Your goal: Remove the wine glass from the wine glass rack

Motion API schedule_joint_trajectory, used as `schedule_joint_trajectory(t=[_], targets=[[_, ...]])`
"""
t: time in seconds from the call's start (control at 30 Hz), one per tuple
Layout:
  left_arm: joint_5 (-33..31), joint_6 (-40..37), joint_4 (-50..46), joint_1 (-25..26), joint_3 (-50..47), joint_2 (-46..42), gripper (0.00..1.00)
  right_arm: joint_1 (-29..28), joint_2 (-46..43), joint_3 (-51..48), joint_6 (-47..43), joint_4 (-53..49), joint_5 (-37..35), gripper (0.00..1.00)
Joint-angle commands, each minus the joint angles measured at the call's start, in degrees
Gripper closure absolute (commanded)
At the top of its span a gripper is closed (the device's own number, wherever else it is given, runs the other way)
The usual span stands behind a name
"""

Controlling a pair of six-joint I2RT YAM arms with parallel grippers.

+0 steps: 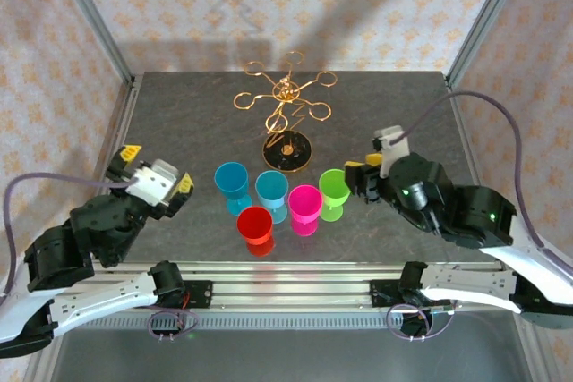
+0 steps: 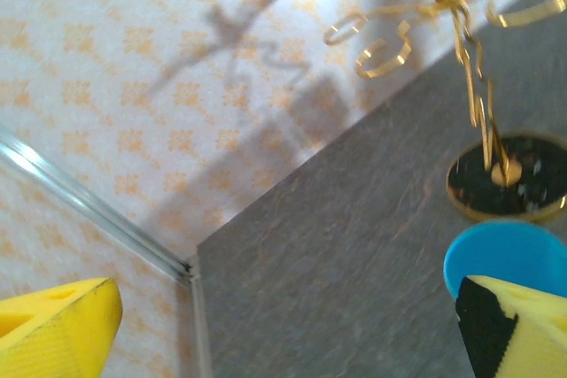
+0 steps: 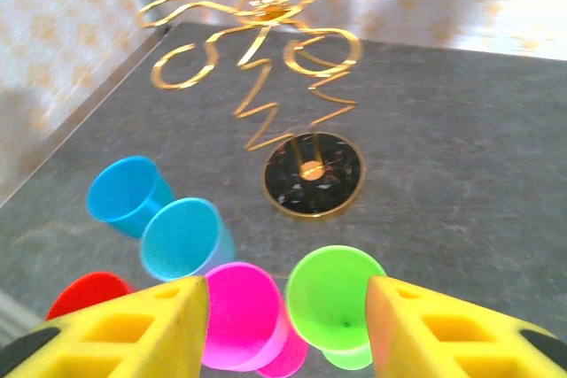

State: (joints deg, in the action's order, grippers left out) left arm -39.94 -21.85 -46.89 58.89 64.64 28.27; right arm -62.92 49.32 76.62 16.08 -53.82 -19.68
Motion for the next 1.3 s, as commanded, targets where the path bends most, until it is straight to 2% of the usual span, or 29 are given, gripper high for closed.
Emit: schedule_joint_trajectory(t=[0.0, 0.13, 0.3, 0.43, 0.5, 0.67, 0.77, 0.93, 1.03, 1.13, 1.27], targets=[[-4.88, 16.08, 1.19, 0.06, 2.61, 1.96, 0.0, 2.95, -2.18, -4.24, 3.1, -1.55, -7.51, 0.47], [-7.77, 22.68, 1.33, 0.05, 1.39, 3.18, 0.0, 10.92, -6.72, -10.05, 2.08, 1.48, -6.47, 0.4], [-12.16, 27.84, 5.57, -0.03, -3.65, -1.56, 0.0, 21.91, -8.24, -15.29, -0.57, 4.52, 1.98, 0.38], [-14.5, 29.47, 5.11, -0.03, -4.92, -2.44, 0.0, 28.43, -7.07, -18.25, -2.75, 7.36, 5.07, 0.38], [-15.49, 30.78, 4.01, -0.09, -5.31, -2.0, 0.0, 33.19, -6.31, -19.61, -3.31, 9.21, 9.75, 0.37], [-16.01, 29.57, 8.83, -1.37, -10.08, -1.97, 0.0, 42.83, -5.17, -22.33, -3.01, 13.12, 17.3, 0.36], [-10.3, 31.66, 9.72, -6.64, -12.08, -0.08, 0.0, 46.52, -5.07, -23.13, -2.37, 15.05, 18.8, 0.32], [8.85, 35.51, 14.73, -25.22, -16.77, 4.38, 0.01, 48.33, -3.98, -25.77, -1.18, 18.63, 18.96, 0.3], [16.78, 36.13, 18.53, -34.02, -18.75, 6.0, 0.0, 48.5, -3.24, -27.53, -1.41, 20.79, 15.53, 0.28], [20.35, 34.86, 20.97, -39.55, -19.53, 8.36, 0.0, 49.09, -2.26, -28.0, -0.98, 22.78, 14.43, 0.26], [20.22, 33.22, 29.3, -42.26, -23.3, 11.31, 0.0, 49.04, 0.13, -31.23, -2.17, 29.38, 10.62, 0.25]])
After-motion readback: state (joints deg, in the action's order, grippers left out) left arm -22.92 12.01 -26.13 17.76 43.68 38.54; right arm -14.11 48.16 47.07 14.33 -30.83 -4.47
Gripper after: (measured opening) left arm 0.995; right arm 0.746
